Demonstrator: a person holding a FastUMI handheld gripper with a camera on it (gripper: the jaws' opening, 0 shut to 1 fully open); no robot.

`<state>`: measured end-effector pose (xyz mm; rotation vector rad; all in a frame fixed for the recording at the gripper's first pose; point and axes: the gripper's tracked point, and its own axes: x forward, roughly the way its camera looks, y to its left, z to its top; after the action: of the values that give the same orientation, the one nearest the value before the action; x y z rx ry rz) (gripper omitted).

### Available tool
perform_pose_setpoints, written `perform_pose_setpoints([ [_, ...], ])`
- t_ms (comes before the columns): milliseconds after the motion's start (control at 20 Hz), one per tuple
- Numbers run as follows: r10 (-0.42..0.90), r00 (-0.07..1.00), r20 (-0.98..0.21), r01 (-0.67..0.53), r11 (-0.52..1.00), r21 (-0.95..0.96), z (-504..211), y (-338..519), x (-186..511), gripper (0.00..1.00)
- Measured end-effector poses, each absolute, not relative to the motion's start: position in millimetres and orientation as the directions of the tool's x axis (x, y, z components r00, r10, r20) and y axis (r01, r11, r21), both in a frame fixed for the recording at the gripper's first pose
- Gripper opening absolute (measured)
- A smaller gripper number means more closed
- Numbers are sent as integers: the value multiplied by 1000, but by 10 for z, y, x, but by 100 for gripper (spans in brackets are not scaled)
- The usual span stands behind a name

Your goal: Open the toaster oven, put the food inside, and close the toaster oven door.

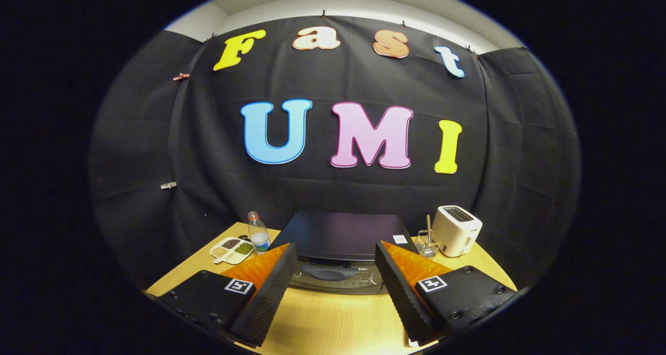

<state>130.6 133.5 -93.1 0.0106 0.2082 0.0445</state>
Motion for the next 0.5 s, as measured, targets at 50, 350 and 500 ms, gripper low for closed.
perform_pose_setpoints([
  [50,44,975,-219,-41,999,19,-1014,1361,1394,98],
  [350,20,953,-302,-4,998,55,-1520,1333,1909,99],
  [500,21,931,-365,6,997,72,-1851,1339,2098,99],
])
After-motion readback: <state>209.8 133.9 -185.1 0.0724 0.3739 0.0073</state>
